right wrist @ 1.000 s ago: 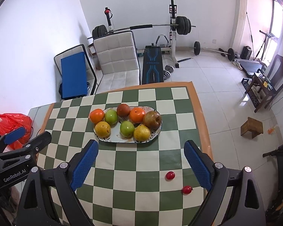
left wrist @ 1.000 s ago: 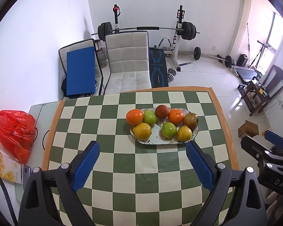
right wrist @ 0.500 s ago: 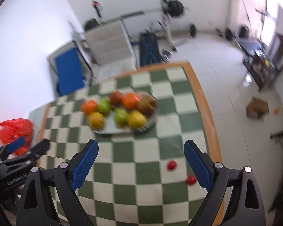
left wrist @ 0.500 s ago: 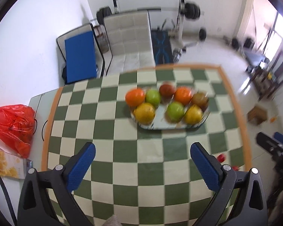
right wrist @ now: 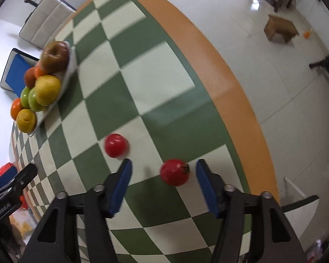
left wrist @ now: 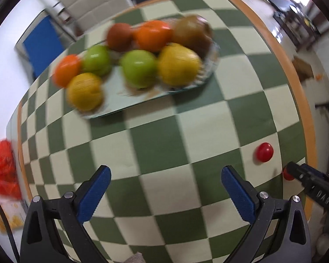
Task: Organize fruits
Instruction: 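Grasp a cherry tomato with the right tool while the left tool grasps the other, then carry both cherry tomatoes onto the plate and open both tools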
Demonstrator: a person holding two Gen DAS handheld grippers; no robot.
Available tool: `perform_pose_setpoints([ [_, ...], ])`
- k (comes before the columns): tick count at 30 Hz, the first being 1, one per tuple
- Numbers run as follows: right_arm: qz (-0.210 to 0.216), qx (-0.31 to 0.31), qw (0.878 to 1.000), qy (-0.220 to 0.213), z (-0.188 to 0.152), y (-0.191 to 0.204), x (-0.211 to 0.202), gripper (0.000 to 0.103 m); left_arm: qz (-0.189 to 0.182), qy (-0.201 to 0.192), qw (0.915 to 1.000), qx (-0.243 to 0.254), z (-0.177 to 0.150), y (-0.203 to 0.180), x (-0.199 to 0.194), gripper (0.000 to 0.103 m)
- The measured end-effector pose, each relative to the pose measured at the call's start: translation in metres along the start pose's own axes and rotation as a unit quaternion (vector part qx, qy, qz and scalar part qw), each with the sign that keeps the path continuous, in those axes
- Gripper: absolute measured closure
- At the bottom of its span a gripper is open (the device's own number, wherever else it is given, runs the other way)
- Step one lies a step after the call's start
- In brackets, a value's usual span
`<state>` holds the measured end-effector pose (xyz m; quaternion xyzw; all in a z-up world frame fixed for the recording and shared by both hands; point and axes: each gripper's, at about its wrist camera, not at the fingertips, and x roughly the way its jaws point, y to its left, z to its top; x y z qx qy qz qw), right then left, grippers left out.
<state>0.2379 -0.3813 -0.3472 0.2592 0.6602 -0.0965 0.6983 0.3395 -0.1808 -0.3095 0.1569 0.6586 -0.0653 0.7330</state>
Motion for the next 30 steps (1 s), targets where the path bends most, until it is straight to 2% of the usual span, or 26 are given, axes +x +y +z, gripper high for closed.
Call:
perform_pose_setpoints([
  [1,0.001,0.001,1.0,0.004,-0.002,-0.003,0.005,0.05,-0.005,0.004,0.9999,0.008,0.004,-0.008,0.004,0.0],
  [4,-0.005,-0.009,1.0,0.003,-0.008,-0.004,0.017,0.067,-0.017,0.018,0.9992,0.03,0.014,-0.033,0.017,0.0],
  [5,-0.005,-0.015,1.0,0.0,-0.01,-0.003,0.019,0.07,-0.023,0.022,0.9989,0.034,0.016,-0.039,0.019,0.0],
  [10,-0.008,-0.012,1.0,-0.024,-0.02,-0.008,0.011,0.07,-0.077,0.041,0.9947,0.055,0.022,-0.069,0.026,0.0],
  [12,-0.007,-0.004,0.999,-0.031,-0.023,-0.015,0.005,0.07,-0.086,0.047,0.9928,0.069,0.024,-0.082,0.03,0.001],
  [13,-0.007,0.001,0.999,-0.034,-0.025,-0.019,0.001,0.07,-0.088,0.05,0.9919,0.077,0.024,-0.089,0.032,0.003],
  [15,-0.008,0.007,0.999,-0.038,-0.027,-0.026,-0.005,0.07,-0.096,0.058,0.9894,0.092,0.025,-0.1,0.038,0.016],
  [17,-0.012,0.01,0.999,-0.041,-0.027,-0.032,-0.01,0.07,-0.107,0.068,0.9865,0.104,0.025,-0.109,0.043,0.039],
  [18,-0.013,0.012,0.999,-0.039,-0.029,-0.034,-0.01,0.07,-0.111,0.073,0.9851,0.109,0.024,-0.112,0.045,0.044],
  [19,-0.013,0.013,0.999,-0.038,-0.028,-0.037,-0.01,0.07,-0.112,0.076,0.9843,0.114,0.023,-0.115,0.047,0.055],
  [21,-0.017,0.014,0.999,-0.036,-0.031,-0.038,-0.01,0.07,-0.108,0.068,0.9839,0.125,0.021,-0.122,0.044,0.062],
  [23,-0.018,0.014,0.999,-0.036,-0.031,-0.039,-0.009,0.07,-0.112,0.065,0.9829,0.131,0.022,-0.125,0.042,0.078],
  [27,-0.018,0.011,0.999,-0.037,-0.027,-0.036,-0.012,0.07,-0.12,0.052,0.9838,0.123,0.026,-0.12,0.034,0.078],
  [30,-0.016,0.001,0.999,-0.04,-0.021,-0.026,-0.015,0.07,-0.129,0.045,0.9853,0.103,0.025,-0.101,0.026,0.078],
])
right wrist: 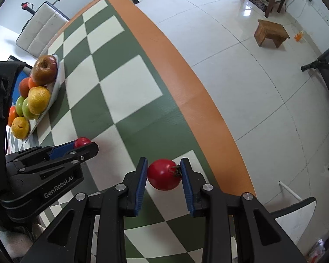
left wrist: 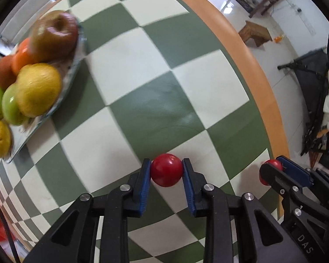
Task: Organize fruits
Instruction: 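Carry both cherry tomatoes onto the plate and open both tools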
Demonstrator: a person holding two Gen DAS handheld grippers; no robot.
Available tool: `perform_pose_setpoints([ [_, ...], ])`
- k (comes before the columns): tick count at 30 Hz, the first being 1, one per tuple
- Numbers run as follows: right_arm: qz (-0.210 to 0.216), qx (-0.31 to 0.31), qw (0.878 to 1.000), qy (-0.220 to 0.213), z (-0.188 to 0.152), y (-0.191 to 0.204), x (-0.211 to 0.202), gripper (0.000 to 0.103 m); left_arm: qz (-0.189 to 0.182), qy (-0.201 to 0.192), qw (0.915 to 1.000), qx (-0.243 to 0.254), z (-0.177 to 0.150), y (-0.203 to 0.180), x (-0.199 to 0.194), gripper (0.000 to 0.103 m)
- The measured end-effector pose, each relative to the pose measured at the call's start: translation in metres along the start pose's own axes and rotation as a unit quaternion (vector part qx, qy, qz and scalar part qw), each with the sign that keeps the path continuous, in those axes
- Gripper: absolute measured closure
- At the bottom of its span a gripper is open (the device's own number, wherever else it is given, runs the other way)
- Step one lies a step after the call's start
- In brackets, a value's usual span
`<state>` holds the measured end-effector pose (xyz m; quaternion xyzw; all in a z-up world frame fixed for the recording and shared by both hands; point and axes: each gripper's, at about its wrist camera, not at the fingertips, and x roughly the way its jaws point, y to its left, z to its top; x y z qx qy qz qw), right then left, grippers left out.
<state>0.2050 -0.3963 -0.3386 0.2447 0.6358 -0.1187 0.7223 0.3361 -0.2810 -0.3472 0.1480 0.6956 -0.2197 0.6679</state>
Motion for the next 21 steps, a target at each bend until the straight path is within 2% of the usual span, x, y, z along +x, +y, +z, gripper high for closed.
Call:
perform_pose_setpoints([
  [3,0.009,-0.01,1.0,-0.004,0.006,0.011,-0.007,0.07,-0.008,-0.02,0.9993,-0.032,-0.007,0.032,-0.022,0.078],
  [6,0.036,-0.023,0.999,-0.01,0.012,0.031,-0.013,0.07,-0.027,-0.036,0.9948,-0.091,-0.018,0.08,-0.041,0.078],
  [10,0.1,-0.044,0.994,0.0,0.026,0.076,-0.011,0.07,-0.061,-0.051,0.9769,-0.198,-0.038,0.156,-0.066,0.078],
  [13,0.163,-0.047,0.985,0.022,0.038,0.118,0.003,0.07,-0.102,-0.056,0.9513,-0.286,-0.047,0.209,-0.074,0.078],
  [16,0.214,-0.05,0.975,0.042,0.052,0.16,0.021,0.07,-0.155,-0.05,0.9173,-0.363,-0.052,0.249,-0.065,0.077],
  [17,0.224,-0.051,0.972,0.048,0.056,0.171,0.027,0.07,-0.18,-0.046,0.9023,-0.389,-0.052,0.263,-0.061,0.077],
  [19,0.24,-0.052,0.968,0.057,0.065,0.193,0.038,0.07,-0.211,-0.04,0.8808,-0.422,-0.051,0.273,-0.053,0.077],
  [21,0.247,-0.054,0.965,0.064,0.073,0.212,0.048,0.07,-0.231,-0.035,0.8645,-0.445,-0.05,0.285,-0.047,0.077],
])
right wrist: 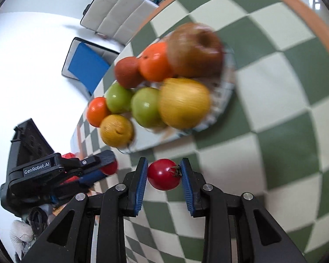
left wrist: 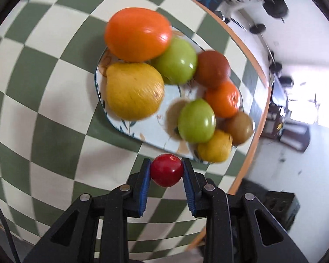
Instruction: Organize fruits
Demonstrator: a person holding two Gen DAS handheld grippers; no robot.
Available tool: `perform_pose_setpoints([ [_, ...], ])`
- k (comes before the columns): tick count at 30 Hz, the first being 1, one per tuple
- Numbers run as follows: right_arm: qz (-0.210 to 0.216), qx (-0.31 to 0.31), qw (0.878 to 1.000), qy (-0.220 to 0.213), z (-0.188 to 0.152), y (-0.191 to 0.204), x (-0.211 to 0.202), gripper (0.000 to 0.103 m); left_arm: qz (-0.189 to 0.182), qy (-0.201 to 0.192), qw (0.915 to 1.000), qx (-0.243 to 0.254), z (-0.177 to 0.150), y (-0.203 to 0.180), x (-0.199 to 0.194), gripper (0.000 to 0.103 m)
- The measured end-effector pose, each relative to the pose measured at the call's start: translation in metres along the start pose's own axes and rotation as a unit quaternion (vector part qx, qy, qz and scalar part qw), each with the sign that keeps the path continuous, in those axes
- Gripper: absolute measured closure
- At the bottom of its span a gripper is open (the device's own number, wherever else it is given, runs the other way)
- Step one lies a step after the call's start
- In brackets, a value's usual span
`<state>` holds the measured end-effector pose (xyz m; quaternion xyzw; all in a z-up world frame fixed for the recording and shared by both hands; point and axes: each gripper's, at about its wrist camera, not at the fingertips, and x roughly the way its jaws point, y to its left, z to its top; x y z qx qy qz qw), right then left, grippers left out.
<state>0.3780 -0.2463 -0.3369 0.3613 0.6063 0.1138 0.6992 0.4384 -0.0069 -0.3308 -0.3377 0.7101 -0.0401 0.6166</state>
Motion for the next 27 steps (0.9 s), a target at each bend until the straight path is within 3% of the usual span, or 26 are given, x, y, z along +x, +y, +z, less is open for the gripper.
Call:
perform_pose_setpoints([
  [11,-0.021,-0.021,0.999,0.012,0.032,0.025,0.035,0.07,-0.057,0.049,0.9927,-0.094,0.024,0.024,0.025,0.077],
  [17,-0.024,-0.023,0.999,0.024,0.038,0.024,0.047,0.069,-0.067,0.06,0.9883,-0.123,0.026,0.035,0.024,0.074],
  [20,-0.025,-0.019,0.999,0.028,0.038,0.024,0.047,0.061,-0.068,0.06,0.9871,-0.132,0.025,0.037,0.023,0.073],
  [25,-0.038,-0.042,0.998,0.026,0.03,0.03,0.035,0.057,-0.037,0.05,0.9932,-0.098,0.017,0.029,0.012,0.07],
  [27,-0.049,-0.056,0.997,0.02,0.026,0.034,0.023,0.048,-0.007,0.039,0.9971,-0.065,0.011,0.024,0.003,0.065],
])
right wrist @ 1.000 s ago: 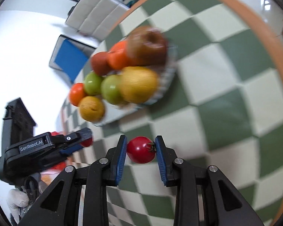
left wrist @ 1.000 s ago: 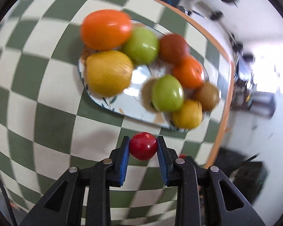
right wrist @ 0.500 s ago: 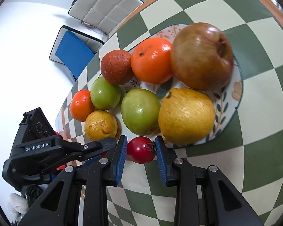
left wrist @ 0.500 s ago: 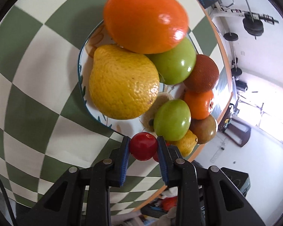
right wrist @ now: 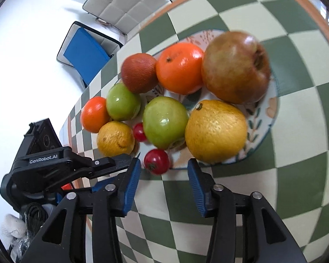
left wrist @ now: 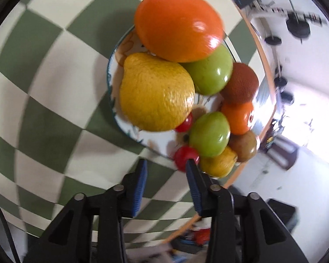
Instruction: Organize fruits
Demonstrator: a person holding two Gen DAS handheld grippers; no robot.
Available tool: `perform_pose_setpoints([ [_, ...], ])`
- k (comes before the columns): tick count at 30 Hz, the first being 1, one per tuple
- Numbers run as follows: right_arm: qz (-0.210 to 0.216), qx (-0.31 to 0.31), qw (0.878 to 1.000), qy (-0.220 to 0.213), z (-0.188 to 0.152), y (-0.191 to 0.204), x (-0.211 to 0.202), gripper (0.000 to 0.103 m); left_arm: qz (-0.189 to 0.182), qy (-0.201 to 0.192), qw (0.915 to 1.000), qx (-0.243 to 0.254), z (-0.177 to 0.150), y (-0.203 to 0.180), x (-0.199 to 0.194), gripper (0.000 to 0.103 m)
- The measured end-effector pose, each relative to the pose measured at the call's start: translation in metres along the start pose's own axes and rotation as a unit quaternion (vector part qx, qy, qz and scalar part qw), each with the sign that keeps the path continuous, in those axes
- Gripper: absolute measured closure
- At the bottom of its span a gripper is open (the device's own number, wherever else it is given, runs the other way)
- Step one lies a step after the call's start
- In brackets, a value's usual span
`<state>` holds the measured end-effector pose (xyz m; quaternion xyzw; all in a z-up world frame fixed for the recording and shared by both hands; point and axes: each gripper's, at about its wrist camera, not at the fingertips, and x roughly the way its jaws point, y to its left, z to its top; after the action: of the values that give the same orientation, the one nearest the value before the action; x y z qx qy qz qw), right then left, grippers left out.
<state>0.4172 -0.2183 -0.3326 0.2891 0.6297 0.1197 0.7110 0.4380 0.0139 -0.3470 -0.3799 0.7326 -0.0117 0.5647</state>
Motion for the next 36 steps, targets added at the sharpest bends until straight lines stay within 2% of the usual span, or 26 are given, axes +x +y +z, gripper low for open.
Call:
perform_pose_setpoints([
  [3,-0.028,-0.025,0.999,-0.023,-0.003,0.006,-0.024,0.031,0.065,-0.04,0.9957,0.053,-0.015,-0.005,-0.015,0.049],
  [5,-0.074,-0.057,0.995,-0.043,-0.005,0.013,-0.042,0.022,0.096,-0.066,0.9901,0.079,-0.025,-0.008,-0.022,0.039],
  [9,-0.146,-0.109,0.981,-0.067,-0.01,0.021,-0.066,0.01,0.166,-0.126,0.9677,0.141,-0.051,-0.016,-0.039,0.025],
  [11,-0.18,-0.131,0.972,-0.077,-0.014,0.025,-0.076,0.008,0.192,-0.154,0.955,0.165,-0.063,-0.016,-0.046,0.008],
  [14,-0.212,-0.154,0.961,-0.092,-0.025,0.031,-0.089,0.007,0.222,-0.188,0.9367,0.195,-0.077,-0.021,-0.056,0.004],
  [20,-0.233,-0.157,0.952,-0.119,-0.051,0.043,-0.118,0.004,0.224,-0.235,0.9171,0.231,-0.113,-0.034,-0.08,0.002],
  [22,-0.231,-0.154,0.951,-0.133,-0.06,0.048,-0.133,0.004,0.219,-0.246,0.913,0.241,-0.126,-0.038,-0.088,0.002],
  [27,-0.225,-0.15,0.948,-0.167,-0.092,0.063,-0.177,0.004,0.222,-0.289,0.8919,0.267,-0.171,-0.048,-0.116,0.002],
  [36,-0.213,-0.161,0.937,-0.225,-0.161,0.098,-0.254,0.004,0.206,-0.347,0.8631,0.303,-0.25,-0.049,-0.166,0.002],
])
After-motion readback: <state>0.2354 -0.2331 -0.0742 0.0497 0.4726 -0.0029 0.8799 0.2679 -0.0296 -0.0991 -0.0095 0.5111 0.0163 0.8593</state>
